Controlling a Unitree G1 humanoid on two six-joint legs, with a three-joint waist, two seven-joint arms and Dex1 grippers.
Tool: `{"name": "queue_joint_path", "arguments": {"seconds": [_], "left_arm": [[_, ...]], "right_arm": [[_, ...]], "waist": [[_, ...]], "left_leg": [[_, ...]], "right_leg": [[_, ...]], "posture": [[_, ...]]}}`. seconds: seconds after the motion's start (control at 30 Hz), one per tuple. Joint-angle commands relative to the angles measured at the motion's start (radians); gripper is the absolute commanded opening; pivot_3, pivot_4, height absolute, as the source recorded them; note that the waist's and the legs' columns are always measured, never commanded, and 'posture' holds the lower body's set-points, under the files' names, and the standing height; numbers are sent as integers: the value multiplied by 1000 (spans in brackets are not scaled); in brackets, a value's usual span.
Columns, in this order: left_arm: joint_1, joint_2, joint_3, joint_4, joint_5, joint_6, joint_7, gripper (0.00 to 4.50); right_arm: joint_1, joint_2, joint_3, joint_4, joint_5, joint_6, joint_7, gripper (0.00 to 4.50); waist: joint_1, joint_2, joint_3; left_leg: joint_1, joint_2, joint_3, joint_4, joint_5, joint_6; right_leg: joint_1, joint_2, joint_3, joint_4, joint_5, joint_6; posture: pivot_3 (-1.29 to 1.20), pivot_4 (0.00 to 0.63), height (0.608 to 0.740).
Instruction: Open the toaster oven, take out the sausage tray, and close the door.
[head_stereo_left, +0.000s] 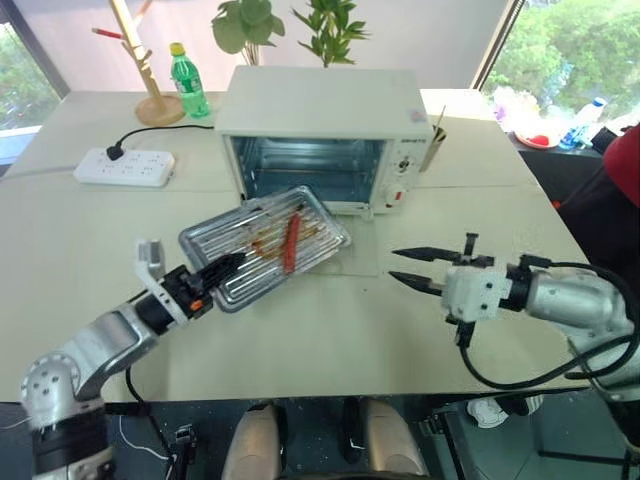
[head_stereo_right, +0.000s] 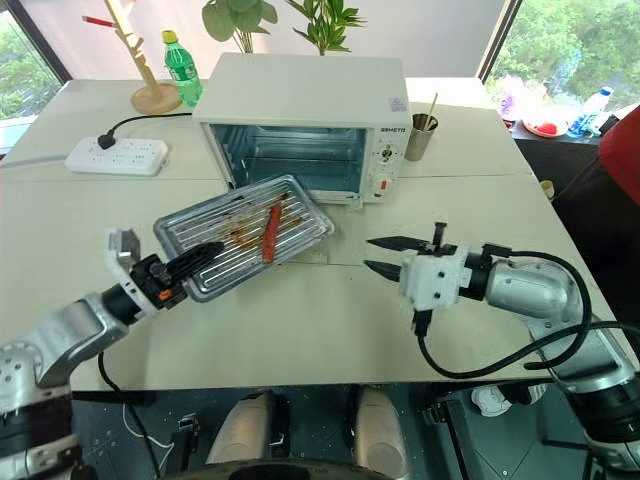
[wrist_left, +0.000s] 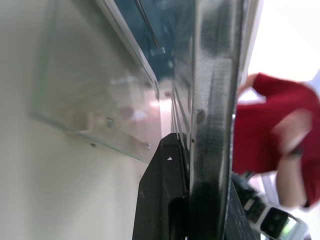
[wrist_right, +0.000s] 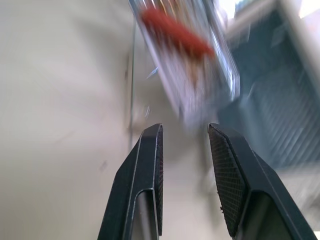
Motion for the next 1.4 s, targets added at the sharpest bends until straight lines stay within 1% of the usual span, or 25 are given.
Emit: {"name": "queue_joint_path", "arguments": {"seconds": [0.03,0.1,0.17,0.23,0.27,0.3,0.4,0.43,0.63,0.87,1.0,1.2,1.3,1.4], "left_arm": [[77,-28,51,-132,-23,-77,-24,0],[154,-58,75,-201,-23,-135,-36,0],[228,-90,94,-269,-23,-197,-46,0],[290,-120,115,-318,-23,-262,-47,0],[313,-134,121,-338,-23,-293,-48,0],[338,-149,129,-356,-23,-323,-53,0],[388,-182,142,-397,-23,-399,-64,0],[398,-197,146,-405,-23,-424,-66,0],[497,-252,167,-447,-23,-519,-115,0],[563,-279,187,-451,-23,-573,-149,0],[570,-273,175,-466,-23,-594,-137,0],[581,-257,167,-460,-23,-597,-140,0],[588,-238,181,-411,-23,-562,-172,0],[595,-217,193,-352,-23,-514,-209,0]], "right_arm": [[-18,35,-45,27,106,178,-6,1411],[-55,68,-37,74,140,275,-11,1411],[-92,101,-32,132,161,332,-4,1411],[-133,131,-15,200,150,357,2,1946],[-149,140,-4,228,137,354,10,2286],[-165,150,13,256,121,353,18,2705],[-196,173,56,324,82,332,47,4290],[-205,182,67,345,76,331,55,4451],[-276,261,128,456,26,301,87,4451],[-341,358,163,554,-2,297,99,4451],[-380,402,153,576,1,304,97,4451],[-438,412,95,538,38,343,92,4451],[-495,422,39,517,84,407,60,4451],[-496,423,25,485,99,444,54,4451]], "waist": [[4,0,0],[5,0,0],[5,1,0],[4,1,0],[4,1,0],[6,1,0],[7,1,0],[6,1,0],[0,1,0],[-24,1,0],[-22,1,0],[-21,1,1],[-22,2,1],[-21,2,1]], "left_leg": [[0,0,0,0,0,0],[0,0,0,0,0,0],[-1,0,0,0,-1,1],[-1,0,0,0,-1,1],[-1,0,0,0,-1,2],[-1,0,1,0,-2,2],[-2,-1,1,0,-2,2],[-3,-1,1,0,-2,2],[-3,-1,3,0,-2,3],[-4,-1,4,1,-8,9],[-5,0,4,1,-10,10],[-9,-1,4,1,-11,10],[-10,0,4,1,-11,10],[-11,0,4,1,-10,10]], "right_leg": [[0,0,0,0,0,0],[0,0,0,-1,0,0],[0,-1,0,-2,0,-1],[0,-1,0,-3,0,-1],[0,-1,0,-4,0,-1],[0,-1,0,-4,0,-1],[0,-1,0,-4,0,-1],[0,-1,0,-5,0,-1],[-1,0,0,-5,0,-1],[-1,-1,2,-10,0,0],[-1,0,2,-13,0,0],[-3,0,2,-15,0,0],[-4,0,2,-15,0,0],[-6,1,1,-13,1,0]], "posture": [[0,150,722],[0,150,722],[0,150,722],[0,150,722],[0,150,722],[0,150,722],[0,150,722],[0,150,722],[0,150,722],[0,150,722],[0,150,722],[0,150,722],[0,150,722],[0,150,722]]}}
